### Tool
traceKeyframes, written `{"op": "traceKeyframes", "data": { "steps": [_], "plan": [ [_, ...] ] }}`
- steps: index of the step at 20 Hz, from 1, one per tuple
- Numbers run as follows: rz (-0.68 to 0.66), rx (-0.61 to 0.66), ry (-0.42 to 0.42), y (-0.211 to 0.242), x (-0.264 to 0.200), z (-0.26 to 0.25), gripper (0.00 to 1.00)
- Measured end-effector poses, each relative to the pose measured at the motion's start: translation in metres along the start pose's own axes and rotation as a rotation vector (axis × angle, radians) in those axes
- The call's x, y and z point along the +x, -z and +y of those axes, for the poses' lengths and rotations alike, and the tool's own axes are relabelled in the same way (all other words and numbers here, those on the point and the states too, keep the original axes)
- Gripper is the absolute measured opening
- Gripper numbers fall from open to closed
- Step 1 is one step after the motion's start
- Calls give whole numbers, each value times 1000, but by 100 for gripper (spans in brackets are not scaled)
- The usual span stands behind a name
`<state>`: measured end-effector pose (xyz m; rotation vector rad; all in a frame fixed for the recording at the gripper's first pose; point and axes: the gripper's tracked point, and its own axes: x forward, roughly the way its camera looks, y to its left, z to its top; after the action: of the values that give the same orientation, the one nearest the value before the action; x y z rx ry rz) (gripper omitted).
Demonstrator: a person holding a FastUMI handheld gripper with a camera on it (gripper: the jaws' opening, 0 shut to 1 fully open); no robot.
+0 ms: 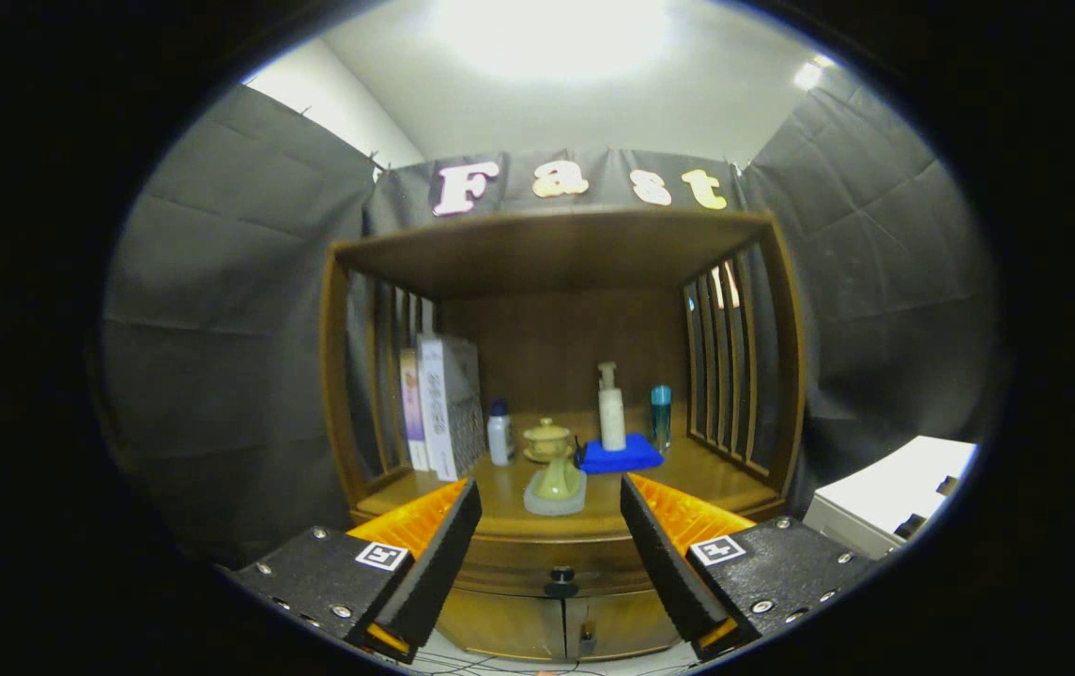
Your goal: Pull open the drawer, take out the items inside it, and place them on the countertop above the cabinet.
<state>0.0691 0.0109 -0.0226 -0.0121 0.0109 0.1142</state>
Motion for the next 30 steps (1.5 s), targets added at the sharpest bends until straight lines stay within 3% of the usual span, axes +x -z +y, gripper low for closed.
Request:
{"op": "traceKeyframes", "data": {
  "steps": [5,8,14,20,25,30],
  "plan": [
    [-46,-107,15,-49,-76,23,93],
    [-61,-108,12,-67,-107,35,93],
    [-34,-122,13,-63,-118,46,93],
    [7,-97,-41,-50,-119,50,93],
    [21,-171,30,-40,-114,16,93],
    [33,-124,43,-39,-107,10,94]
  ]
}}
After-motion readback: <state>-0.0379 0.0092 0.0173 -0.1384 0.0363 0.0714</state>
